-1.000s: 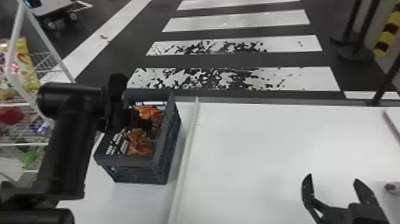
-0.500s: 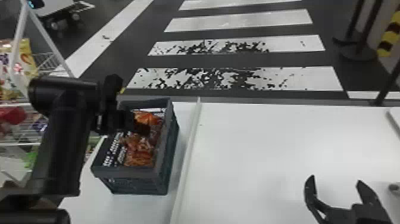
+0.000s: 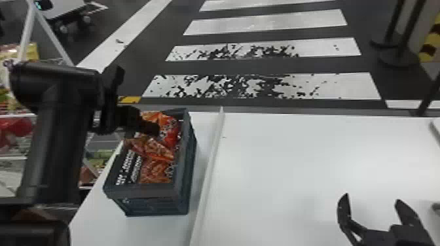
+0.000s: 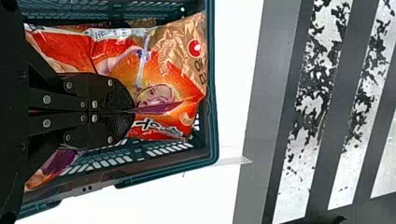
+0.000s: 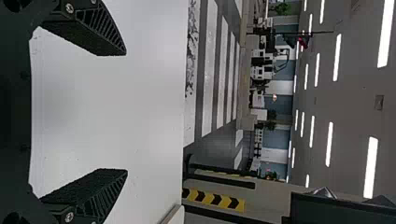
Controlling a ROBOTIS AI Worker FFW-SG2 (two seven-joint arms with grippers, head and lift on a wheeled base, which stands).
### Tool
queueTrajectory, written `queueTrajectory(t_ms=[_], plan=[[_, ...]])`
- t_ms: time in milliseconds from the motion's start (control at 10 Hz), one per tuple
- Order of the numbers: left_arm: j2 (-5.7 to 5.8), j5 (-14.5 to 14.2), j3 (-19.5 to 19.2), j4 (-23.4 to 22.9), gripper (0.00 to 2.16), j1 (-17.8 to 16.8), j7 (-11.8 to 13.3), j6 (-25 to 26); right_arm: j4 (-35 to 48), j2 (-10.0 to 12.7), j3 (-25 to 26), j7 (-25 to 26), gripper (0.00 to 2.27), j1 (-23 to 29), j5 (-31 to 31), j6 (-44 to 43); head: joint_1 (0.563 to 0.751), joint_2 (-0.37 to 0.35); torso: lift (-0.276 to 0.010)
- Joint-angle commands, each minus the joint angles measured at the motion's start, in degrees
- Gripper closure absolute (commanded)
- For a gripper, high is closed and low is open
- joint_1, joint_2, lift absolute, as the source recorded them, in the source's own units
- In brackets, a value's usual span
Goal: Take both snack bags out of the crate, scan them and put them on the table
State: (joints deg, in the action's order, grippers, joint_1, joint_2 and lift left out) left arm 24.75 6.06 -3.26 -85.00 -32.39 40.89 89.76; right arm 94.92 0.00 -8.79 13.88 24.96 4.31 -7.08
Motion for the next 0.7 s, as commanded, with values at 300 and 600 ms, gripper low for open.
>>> queueTrajectory(t_ms=[300, 600], plan=[[2.41, 0.01, 0.10, -3.85, 2.14, -1.89, 5.34, 0.27, 0.00, 0.05, -0.44, 0.00, 0.10, -0.26, 0.00, 0.72, 0.695, 0.247, -0.092], [3.64, -0.43, -0.08, -4.38, 2.14, -1.45, 9.65, 0.27, 0.00, 0.05, -0.62, 0.00, 0.10, -0.26, 0.00, 0.89, 0.695, 0.236, -0.092]])
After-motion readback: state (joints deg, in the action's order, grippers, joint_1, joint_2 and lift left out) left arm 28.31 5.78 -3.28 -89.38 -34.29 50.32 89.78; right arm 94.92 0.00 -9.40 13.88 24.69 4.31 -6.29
